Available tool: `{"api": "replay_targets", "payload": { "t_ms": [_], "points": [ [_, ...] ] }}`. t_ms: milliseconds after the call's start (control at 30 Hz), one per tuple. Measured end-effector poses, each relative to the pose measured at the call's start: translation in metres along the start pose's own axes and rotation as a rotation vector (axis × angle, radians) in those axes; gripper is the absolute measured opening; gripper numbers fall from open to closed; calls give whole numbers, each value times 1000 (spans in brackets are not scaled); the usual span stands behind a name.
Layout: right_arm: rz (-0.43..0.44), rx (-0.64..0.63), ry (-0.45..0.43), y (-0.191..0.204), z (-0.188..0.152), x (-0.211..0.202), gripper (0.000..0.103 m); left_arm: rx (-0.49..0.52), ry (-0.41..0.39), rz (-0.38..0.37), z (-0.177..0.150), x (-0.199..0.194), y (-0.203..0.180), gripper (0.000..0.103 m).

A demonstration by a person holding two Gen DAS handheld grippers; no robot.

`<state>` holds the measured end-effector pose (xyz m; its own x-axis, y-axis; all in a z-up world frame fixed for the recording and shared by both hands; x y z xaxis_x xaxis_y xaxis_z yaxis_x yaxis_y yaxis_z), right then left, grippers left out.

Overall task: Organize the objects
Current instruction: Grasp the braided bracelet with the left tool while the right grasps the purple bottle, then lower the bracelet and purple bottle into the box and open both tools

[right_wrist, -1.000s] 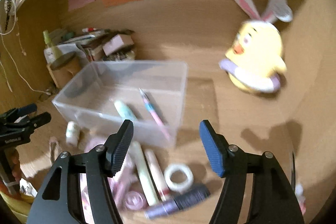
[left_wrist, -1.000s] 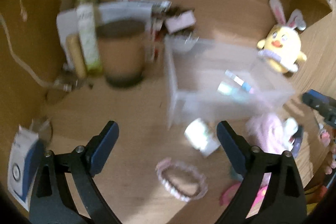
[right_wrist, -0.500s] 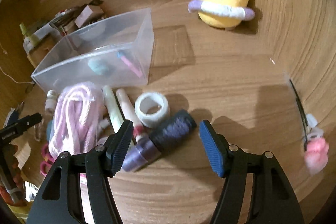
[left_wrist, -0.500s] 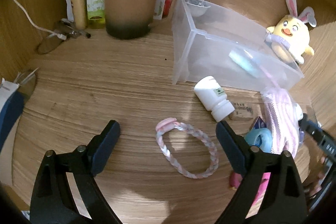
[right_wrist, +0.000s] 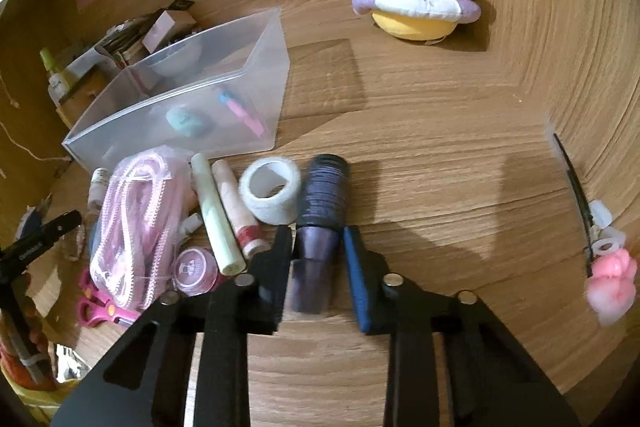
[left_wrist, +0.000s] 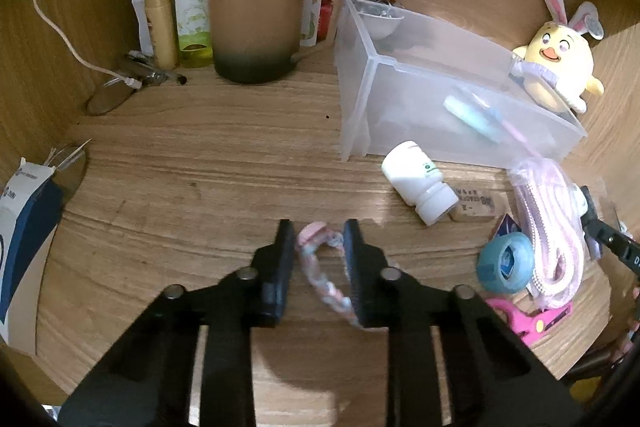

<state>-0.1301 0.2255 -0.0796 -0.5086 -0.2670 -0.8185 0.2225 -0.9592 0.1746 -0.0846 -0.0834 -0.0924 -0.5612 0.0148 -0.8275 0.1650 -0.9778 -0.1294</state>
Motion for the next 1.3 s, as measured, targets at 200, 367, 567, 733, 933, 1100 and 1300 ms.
{"api": "replay_targets", "payload": {
  "t_ms": [200, 367, 567, 733, 933, 1100, 1300],
  "points": [
    [-26, -17, -43, -2, 8, -8, 21, -17, -24, -22, 2, -9, 3, 12],
    [-36, -29, -89, -1, 18, -22, 21, -7, -82, -34, 17, -29, -3, 12],
    [-30, -60, -170, 8, 40, -48, 21, 6, -179, -70, 46, -59, -14, 12],
    [1, -114, -237, 30, 65, -63, 21, 32, -229, -96, 70, -69, -28, 12],
    [40, -176, -278, 62, 95, -60, 21, 51, -251, -139, 98, -66, -44, 12],
    [112, -224, -214, 86, 114, -34, 21, 53, -231, -160, 114, -50, -55, 12],
    [159, -235, -88, 98, 126, 17, 21, 62, -159, -151, 125, -15, -65, 12]
  ]
}}
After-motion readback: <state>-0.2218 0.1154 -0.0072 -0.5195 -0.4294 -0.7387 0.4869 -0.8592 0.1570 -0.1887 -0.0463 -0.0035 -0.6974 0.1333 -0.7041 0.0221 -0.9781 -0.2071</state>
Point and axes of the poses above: each gripper's, at about its wrist camera, not at the fingertips, and x roughly the way its jaws point, y to its left, z to its top, the point moved 6 cm from there along x, roughly the way its jaws point, and after that the axes turned 6 degrees about y, right-handed, at the moved point
